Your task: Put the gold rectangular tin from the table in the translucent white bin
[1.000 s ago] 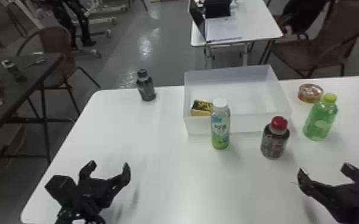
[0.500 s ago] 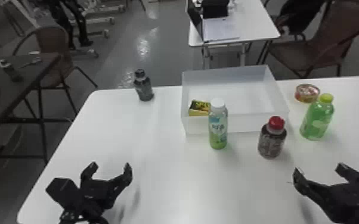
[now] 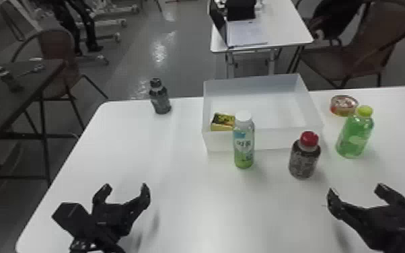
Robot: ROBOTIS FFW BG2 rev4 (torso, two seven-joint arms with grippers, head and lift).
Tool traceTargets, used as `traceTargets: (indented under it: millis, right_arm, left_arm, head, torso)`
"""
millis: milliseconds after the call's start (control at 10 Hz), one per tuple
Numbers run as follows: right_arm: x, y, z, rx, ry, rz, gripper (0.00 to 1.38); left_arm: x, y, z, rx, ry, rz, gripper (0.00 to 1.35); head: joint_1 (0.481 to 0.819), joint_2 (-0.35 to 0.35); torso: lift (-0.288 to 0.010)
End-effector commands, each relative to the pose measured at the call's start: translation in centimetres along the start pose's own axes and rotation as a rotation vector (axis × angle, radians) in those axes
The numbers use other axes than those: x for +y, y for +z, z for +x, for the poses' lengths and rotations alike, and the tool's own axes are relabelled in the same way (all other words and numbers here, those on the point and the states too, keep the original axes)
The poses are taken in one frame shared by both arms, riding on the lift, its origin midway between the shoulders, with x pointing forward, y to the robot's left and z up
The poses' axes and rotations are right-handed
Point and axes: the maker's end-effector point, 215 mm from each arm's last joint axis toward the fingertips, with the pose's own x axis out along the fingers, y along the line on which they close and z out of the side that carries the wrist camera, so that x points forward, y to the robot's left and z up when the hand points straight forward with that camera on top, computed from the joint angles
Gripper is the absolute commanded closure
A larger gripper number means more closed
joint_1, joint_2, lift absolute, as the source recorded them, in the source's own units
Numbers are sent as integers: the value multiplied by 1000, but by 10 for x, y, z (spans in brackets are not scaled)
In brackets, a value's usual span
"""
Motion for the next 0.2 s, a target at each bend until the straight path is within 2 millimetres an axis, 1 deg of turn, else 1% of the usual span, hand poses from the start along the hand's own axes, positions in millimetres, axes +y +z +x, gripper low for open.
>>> traceTargets:
  millis: [0, 100]
  right_arm:
    - [-1, 1, 0, -4, -1, -1, 102]
    - [-2, 2, 2, -6, -2, -6, 102]
  left_arm:
    - [-5, -1, 2, -6, 2, -18, 108]
    - [-4, -2, 2, -8, 5, -24, 108]
  head:
    - [695, 196]
    - [695, 193]
  torso:
    - [-130]
    - [-130]
